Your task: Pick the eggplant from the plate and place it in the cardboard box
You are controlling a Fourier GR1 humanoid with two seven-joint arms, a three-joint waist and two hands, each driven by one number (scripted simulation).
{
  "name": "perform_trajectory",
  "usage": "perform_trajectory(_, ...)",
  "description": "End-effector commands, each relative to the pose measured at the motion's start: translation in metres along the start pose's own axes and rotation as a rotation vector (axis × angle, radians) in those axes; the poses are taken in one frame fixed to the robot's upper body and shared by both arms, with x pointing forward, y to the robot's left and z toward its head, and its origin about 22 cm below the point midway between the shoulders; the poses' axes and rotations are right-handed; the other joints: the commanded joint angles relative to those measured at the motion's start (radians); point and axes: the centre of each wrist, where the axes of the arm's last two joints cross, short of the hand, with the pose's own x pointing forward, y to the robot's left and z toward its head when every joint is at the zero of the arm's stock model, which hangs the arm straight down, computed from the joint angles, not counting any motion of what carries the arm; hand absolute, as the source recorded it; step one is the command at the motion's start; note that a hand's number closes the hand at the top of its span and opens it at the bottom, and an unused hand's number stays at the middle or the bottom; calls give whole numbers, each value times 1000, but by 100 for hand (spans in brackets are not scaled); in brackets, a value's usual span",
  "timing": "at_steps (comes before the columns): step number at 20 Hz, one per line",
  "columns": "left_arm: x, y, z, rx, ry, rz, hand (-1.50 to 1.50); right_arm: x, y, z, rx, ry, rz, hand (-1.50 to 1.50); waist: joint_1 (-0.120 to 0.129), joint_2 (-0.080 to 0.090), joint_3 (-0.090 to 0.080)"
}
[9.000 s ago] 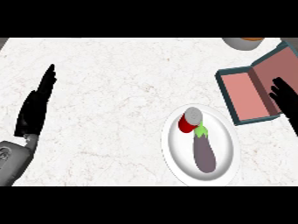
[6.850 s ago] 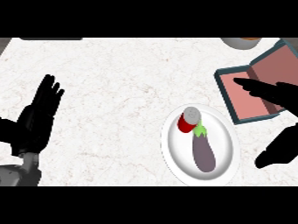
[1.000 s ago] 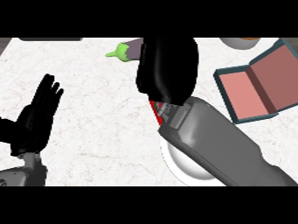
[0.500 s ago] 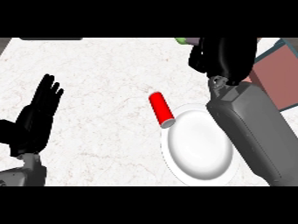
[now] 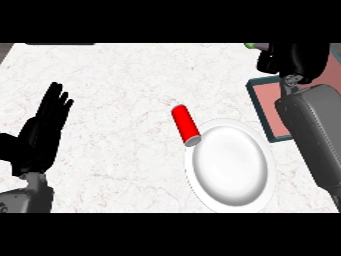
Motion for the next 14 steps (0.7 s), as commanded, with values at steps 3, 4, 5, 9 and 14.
perform_trajectory(3,-17,1,-2,-10,8,-12,0,-49,35,-20,219,41,236,150,5,8,-1)
perform_trajectory(4,-5,1,-3,-4,19,-11,0,-39,35,-22,279,82,298,150,11,5,-1)
perform_trajectory(5,5,0,-4,-21,-4,2,0,-58,55,-16,343,109,325,150,12,5,0)
perform_trajectory(9,-5,5,-1,-11,5,6,0,-79,45,-43,439,135,220,-150,7,2,0)
perform_trajectory(14,-8,-1,3,-37,-1,4,0,-91,57,-44,182,67,33,-150,22,8,1)
